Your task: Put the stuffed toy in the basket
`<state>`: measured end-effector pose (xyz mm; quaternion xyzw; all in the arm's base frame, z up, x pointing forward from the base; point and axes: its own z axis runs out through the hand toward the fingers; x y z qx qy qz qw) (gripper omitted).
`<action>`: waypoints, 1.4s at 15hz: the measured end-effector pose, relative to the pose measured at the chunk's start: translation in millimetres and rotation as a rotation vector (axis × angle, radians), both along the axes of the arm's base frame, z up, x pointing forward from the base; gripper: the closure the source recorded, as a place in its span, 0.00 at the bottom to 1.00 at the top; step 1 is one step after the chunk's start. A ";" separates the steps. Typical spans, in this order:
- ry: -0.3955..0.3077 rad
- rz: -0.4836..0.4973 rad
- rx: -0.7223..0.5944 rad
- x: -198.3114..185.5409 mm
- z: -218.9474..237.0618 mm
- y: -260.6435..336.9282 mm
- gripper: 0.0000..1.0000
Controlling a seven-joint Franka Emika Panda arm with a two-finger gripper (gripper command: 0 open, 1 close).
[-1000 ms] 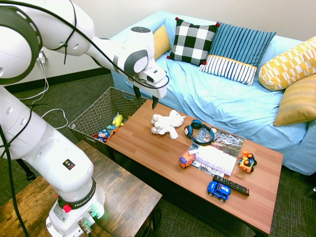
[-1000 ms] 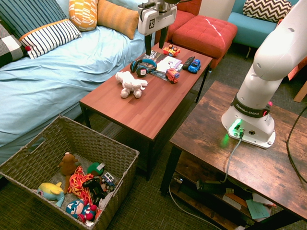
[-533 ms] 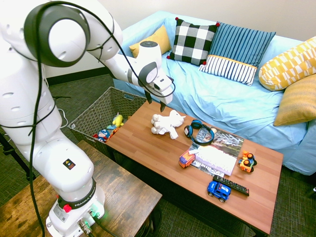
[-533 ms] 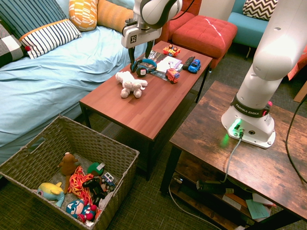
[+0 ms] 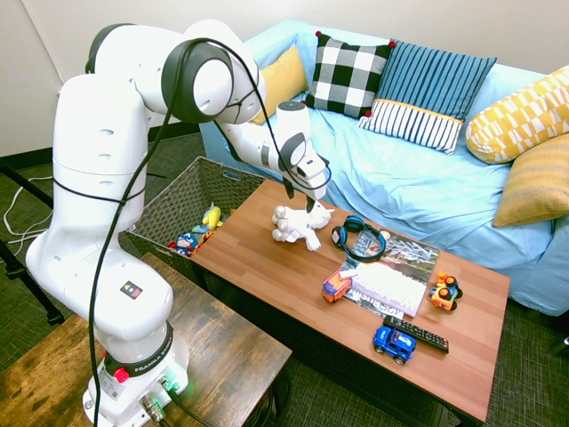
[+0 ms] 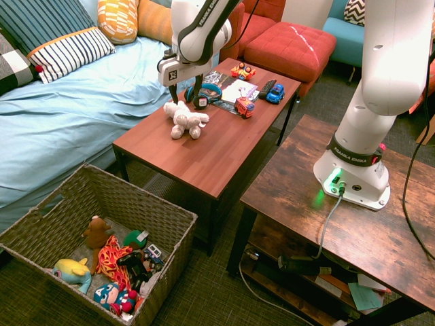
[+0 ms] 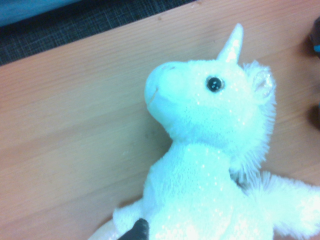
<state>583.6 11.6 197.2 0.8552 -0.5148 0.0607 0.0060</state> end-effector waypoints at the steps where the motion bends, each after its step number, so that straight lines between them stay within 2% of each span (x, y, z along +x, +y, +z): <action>1: 0.003 -0.007 0.001 6.0 -7.9 0.1 0.00; 8: 0.038 -0.022 -0.026 36.3 -63.5 -0.8 0.00; 9: 0.039 -0.028 -0.027 38.7 -67.4 -2.5 1.00; 21: 0.083 -0.038 -0.009 37.8 -90.0 -7.2 1.00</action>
